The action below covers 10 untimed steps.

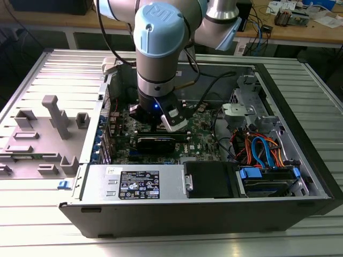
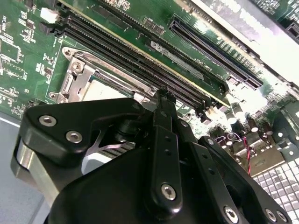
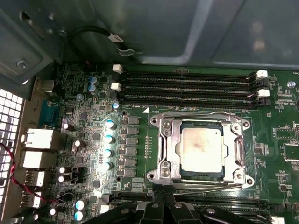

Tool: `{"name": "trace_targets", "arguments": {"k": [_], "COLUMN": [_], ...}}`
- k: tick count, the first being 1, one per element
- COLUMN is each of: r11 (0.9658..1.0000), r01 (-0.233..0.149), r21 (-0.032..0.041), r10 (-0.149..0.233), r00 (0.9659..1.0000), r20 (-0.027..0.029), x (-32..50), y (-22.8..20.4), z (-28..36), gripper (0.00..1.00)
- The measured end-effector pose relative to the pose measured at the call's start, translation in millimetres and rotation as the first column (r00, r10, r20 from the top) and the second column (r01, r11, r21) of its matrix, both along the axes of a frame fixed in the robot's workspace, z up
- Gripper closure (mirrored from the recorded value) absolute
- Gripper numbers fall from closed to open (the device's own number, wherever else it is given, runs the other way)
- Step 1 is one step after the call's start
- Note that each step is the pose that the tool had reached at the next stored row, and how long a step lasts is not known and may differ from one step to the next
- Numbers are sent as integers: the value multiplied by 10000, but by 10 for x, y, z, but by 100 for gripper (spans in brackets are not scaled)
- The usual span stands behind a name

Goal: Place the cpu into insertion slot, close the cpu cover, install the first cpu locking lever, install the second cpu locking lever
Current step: 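Install the second cpu locking lever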

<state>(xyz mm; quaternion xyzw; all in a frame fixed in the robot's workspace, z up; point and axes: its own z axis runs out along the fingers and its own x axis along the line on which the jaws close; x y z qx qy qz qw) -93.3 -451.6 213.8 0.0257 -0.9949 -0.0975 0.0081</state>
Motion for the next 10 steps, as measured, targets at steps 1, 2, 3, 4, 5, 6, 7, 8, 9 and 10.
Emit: {"name": "trace_targets", "arguments": {"k": [1, 2, 3, 4, 5, 6, 7, 8, 9, 10], "r11": [10000, 10000, 10000, 9999, 9998, 9997, 9995, 9994, 9994, 9994], "r01": [0, -1, -1, -1, -3, -2, 0, 0, 1, -2], "r21": [5, 10, 62, 127, 206, 264, 311, 341, 349, 350], "r10": [0, 1, 1, 1, 3, 2, 0, 0, -1, 2], "r00": [10000, 10000, 10000, 10000, 10000, 10000, 10000, 10000, 10000, 10000], "r20": [-1, -1, -3, -1, -1, -2, -1, -1, 0, -1], "x": [-5, -9, -20, -27, -35, -37, -38, -39, -39, -40], "y": [0, 0, -1, 0, 0, 0, 1, 1, 1, 1], "z": [-15, -27, -44, -54, -64, -70, -75, -82, -84, -85], "gripper": [89, 89, 89, 89, 89, 89, 89, 89, 89, 89]}}
